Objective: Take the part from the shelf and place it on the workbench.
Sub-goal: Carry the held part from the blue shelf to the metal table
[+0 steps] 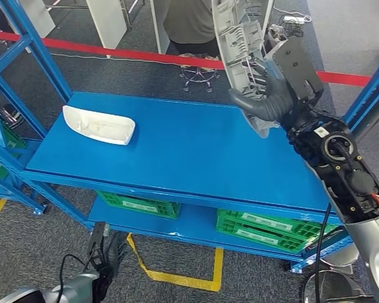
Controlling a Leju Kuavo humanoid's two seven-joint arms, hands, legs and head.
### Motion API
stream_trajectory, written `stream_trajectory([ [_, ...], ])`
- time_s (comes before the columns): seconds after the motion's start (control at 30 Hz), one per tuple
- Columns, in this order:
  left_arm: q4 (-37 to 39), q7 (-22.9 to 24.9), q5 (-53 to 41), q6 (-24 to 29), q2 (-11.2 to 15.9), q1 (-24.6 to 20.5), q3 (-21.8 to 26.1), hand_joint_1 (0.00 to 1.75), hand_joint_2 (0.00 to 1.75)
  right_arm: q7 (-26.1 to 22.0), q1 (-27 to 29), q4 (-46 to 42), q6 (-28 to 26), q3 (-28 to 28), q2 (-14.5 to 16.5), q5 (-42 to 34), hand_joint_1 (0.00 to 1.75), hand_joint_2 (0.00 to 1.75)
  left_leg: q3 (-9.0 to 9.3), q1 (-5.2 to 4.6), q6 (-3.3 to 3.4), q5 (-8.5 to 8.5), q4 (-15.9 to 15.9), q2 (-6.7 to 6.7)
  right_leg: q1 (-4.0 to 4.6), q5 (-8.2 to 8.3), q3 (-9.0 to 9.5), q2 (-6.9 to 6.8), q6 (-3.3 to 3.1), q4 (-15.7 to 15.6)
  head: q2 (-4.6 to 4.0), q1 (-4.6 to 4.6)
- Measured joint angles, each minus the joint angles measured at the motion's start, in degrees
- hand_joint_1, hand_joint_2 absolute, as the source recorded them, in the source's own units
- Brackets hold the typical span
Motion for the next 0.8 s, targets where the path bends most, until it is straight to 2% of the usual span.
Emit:
stream_trajectory([
  [0.07,0.00,-0.29,0.15,0.04,-0.03,-0.22,0.00,0.00,0.00,-0.26,0.71,-0.97,2.23,0.05,-0.46,-5.33,1.75,1.75,0.01,0.00,0.00,0.00,0.00,0.03,0.00,0.00,0.00,0.05,0.00,0.00,0.00,-0.01],
  [0.13,0.00,-0.70,0.20,0.16,-0.10,-0.47,0.00,0.00,0.00,-0.76,1.84,-2.09,2.22,0.27,-0.75,-7.38,1.75,1.75,0.00,0.00,0.00,0.00,0.00,0.04,0.00,0.00,-0.01,0.05,0.00,0.00,0.00,-0.01],
  [0.4,0.00,-1.68,-1.93,2.00,-0.30,-0.85,-0.44,0.00,0.00,-1.89,5.32,-6.01,-1.60,1.06,-2.56,-6.75,1.75,1.75,-0.03,0.00,0.00,0.00,0.00,0.00,-0.01,0.00,-0.01,0.00,0.00,-0.01,0.00,0.01],
  [0.8,0.00,-1.14,-1.34,0.99,-0.51,-1.50,-0.81,0.00,0.00,-1.49,8.55,-10.33,1.33,1.55,-3.51,-10.15,1.75,1.75,-0.04,0.01,0.00,0.00,-0.01,0.04,0.00,0.01,-0.04,0.04,0.01,-0.01,0.00,-0.01],
])
